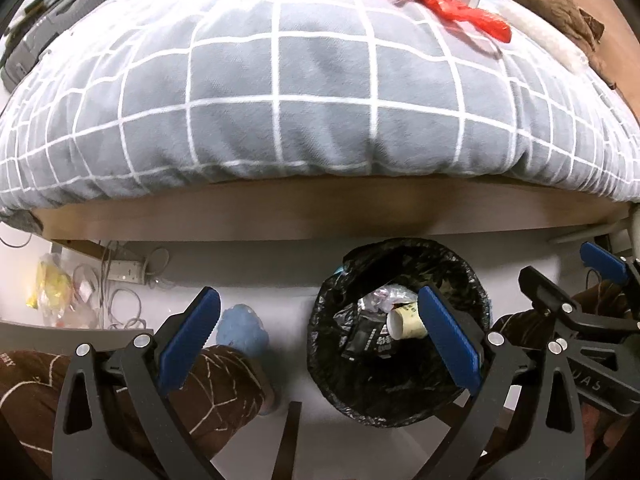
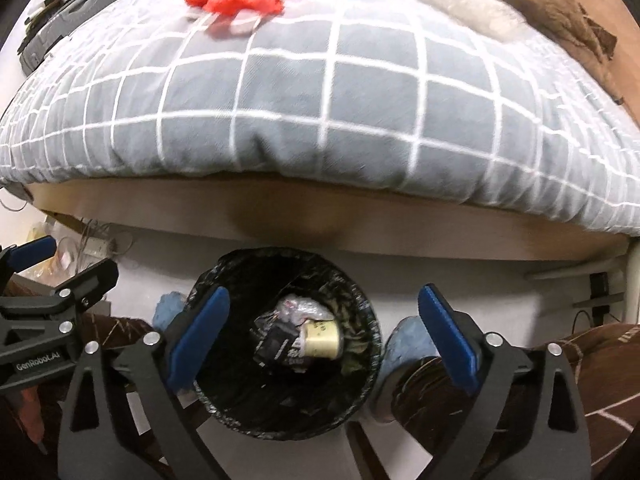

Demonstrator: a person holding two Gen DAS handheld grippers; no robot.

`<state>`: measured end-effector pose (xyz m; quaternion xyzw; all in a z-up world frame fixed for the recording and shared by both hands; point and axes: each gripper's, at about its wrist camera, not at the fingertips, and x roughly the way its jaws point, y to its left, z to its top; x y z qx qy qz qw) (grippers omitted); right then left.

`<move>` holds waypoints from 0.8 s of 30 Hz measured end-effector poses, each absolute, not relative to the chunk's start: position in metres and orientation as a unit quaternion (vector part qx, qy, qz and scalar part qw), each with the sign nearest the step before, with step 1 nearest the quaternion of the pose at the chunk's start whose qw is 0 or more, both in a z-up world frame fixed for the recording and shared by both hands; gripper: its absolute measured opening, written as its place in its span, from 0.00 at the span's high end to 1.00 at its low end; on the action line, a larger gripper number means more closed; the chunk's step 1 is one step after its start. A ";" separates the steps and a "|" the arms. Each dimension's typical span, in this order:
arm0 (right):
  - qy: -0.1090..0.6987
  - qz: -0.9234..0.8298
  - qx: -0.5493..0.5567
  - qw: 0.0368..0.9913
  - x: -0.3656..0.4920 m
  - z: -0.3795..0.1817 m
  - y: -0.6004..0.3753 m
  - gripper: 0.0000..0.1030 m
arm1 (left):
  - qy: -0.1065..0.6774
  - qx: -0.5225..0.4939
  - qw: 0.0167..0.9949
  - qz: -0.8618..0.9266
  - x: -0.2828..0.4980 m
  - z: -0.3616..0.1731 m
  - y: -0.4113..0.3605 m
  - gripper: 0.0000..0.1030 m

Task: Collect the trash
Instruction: 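Raise both tools from the bin back toward the bed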

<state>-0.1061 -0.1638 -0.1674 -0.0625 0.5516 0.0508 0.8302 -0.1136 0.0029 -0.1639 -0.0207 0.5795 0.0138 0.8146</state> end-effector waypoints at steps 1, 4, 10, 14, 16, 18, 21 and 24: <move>0.547 0.048 -0.061 0.834 -0.106 -0.164 -0.167 0.09 | 0.577 -0.021 0.816 0.014 -0.114 -0.162 0.002 0.06; 0.534 0.038 -0.060 0.843 -0.106 -0.153 -0.178 0.09 | 0.567 -0.026 0.823 0.012 -0.114 -0.155 -0.001 0.06; 0.501 0.023 -0.048 0.864 -0.107 -0.127 -0.197 0.08 | 0.540 -0.030 0.841 0.011 -0.113 -0.135 -0.008 0.06; 0.463 0.020 -0.046 0.885 -0.111 -0.103 -0.205 0.08 | 0.519 -0.026 0.854 0.003 -0.111 -0.119 -0.018 0.06; 0.448 0.019 -0.039 0.893 -0.112 -0.092 -0.212 0.08 | 0.508 -0.023 0.861 -0.001 -0.109 -0.110 -0.024 0.06; 0.438 0.020 -0.032 0.898 -0.111 -0.084 -0.218 0.08 | 0.501 -0.026 0.865 -0.002 -0.107 -0.103 -0.027 0.06; 0.424 0.024 -0.020 0.905 -0.110 -0.067 -0.227 0.08 | 0.491 -0.033 0.871 -0.007 -0.103 -0.091 -0.033 0.06; 0.409 0.026 -0.018 0.912 -0.109 -0.053 -0.233 0.09 | 0.482 -0.037 0.876 -0.013 -0.098 -0.078 -0.037 0.06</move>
